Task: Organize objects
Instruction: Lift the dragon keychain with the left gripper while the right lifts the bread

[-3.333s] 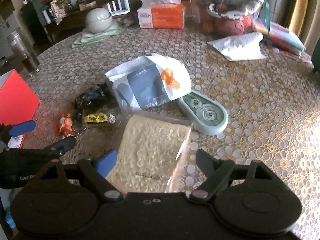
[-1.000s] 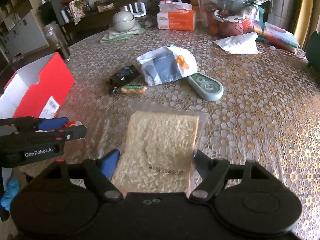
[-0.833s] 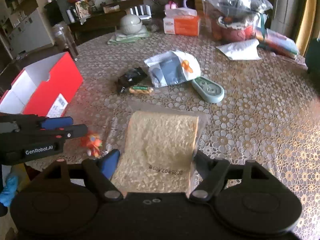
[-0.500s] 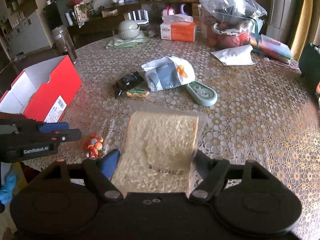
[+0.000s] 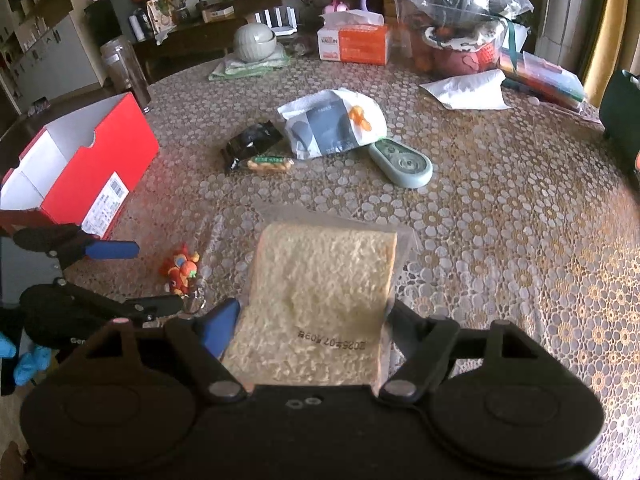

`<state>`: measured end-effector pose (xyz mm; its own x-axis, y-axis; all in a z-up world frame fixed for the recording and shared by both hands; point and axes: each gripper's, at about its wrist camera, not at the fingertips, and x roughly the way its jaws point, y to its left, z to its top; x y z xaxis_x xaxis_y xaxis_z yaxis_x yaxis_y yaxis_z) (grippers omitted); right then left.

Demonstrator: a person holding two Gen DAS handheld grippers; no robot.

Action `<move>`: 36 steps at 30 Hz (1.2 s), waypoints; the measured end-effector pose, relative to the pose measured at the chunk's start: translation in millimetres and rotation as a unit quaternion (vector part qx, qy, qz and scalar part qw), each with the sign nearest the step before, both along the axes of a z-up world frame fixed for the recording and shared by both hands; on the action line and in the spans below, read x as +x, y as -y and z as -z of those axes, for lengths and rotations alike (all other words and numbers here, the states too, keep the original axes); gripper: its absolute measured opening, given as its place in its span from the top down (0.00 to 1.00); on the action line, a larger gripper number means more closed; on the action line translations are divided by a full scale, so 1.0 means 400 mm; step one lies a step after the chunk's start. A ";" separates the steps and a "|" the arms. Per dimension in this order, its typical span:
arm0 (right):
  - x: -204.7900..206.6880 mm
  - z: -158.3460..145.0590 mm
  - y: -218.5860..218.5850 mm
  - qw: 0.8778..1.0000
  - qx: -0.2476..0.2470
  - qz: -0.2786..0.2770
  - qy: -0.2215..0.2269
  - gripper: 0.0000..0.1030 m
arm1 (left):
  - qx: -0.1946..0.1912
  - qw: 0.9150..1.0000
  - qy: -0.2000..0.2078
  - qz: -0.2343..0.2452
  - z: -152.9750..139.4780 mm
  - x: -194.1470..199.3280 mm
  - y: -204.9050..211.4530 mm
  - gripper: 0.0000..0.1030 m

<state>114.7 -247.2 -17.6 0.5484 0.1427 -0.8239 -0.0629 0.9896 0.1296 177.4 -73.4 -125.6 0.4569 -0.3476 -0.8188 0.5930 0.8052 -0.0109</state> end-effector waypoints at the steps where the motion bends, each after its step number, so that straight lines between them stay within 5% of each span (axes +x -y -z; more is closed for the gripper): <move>1: 0.001 0.002 0.001 1.000 0.000 0.001 -0.001 0.24 | 0.001 1.000 -0.003 0.003 0.008 0.008 -0.002 0.20; 12: 0.016 0.022 0.014 1.000 -0.002 0.009 -0.014 0.24 | 0.002 1.000 -0.001 0.030 0.028 0.033 0.016 0.21; 19: 0.018 0.023 0.012 1.000 -0.002 0.007 -0.016 0.24 | -0.007 0.999 0.011 0.044 0.022 0.008 0.024 0.53; 36: 0.008 -0.009 0.015 1.000 0.002 0.001 0.000 0.24 | -0.046 0.999 0.004 -0.022 -0.041 0.008 0.005 0.53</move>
<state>118.0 -253.3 -14.0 0.5482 0.1456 -0.8235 -0.0616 0.9891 0.1339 180.5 -75.5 -109.3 0.4798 -0.4002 -0.7808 0.5578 0.8261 -0.0807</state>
